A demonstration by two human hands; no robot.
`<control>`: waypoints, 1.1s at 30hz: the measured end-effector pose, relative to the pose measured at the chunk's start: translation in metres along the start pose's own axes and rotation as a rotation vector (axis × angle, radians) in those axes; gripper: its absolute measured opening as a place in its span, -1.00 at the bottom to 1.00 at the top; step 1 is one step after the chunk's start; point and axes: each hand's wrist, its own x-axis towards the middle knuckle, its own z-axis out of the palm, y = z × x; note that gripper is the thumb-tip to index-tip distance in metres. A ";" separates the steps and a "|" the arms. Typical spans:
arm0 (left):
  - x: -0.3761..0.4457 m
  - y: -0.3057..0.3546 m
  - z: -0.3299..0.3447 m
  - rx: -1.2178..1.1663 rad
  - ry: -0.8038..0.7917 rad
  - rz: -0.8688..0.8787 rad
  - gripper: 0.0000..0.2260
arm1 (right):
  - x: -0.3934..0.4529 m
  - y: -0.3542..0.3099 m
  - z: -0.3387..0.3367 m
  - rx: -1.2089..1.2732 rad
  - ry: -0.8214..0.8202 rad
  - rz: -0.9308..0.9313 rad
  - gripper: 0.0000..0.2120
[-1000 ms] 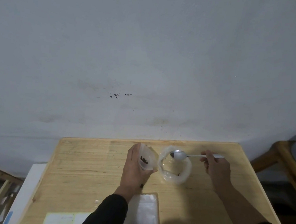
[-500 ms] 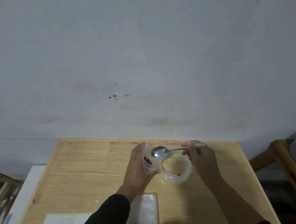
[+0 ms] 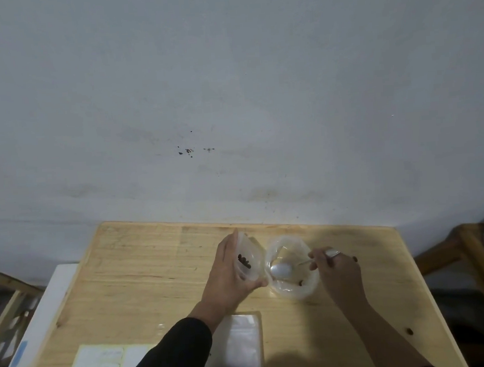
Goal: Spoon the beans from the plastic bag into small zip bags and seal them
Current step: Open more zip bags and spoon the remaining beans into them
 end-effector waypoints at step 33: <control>0.016 -0.014 0.009 0.147 0.057 -0.074 0.07 | 0.039 0.012 0.021 0.204 -0.237 0.057 -0.80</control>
